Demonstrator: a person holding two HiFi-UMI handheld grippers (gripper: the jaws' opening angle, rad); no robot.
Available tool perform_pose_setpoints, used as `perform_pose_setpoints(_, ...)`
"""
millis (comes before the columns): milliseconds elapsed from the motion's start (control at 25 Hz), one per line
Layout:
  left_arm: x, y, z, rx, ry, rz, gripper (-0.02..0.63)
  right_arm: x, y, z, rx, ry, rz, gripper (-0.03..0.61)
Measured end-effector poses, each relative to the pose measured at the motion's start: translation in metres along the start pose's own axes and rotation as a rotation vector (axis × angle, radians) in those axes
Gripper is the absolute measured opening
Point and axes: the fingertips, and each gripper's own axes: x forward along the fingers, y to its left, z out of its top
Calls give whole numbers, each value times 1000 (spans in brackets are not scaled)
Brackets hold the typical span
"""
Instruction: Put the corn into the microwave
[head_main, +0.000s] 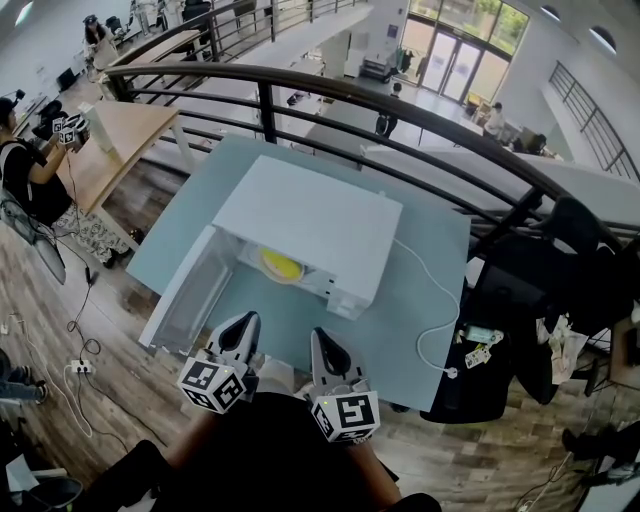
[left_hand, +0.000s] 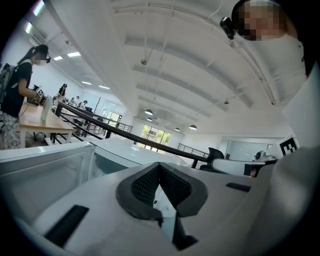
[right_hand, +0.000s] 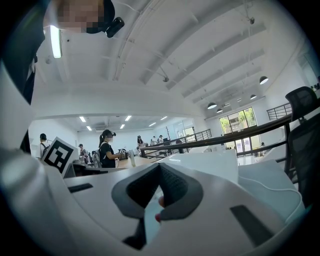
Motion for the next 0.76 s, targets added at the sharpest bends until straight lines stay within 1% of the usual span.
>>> perform_pose_setpoints(360,-3,6,-5,-12,3,16,3,1,6,-3,-5,7,14,8)
perform_pose_setpoints(760,-3,8,-8,-7,6,22,3,4,8,-7,-5,19,23,8)
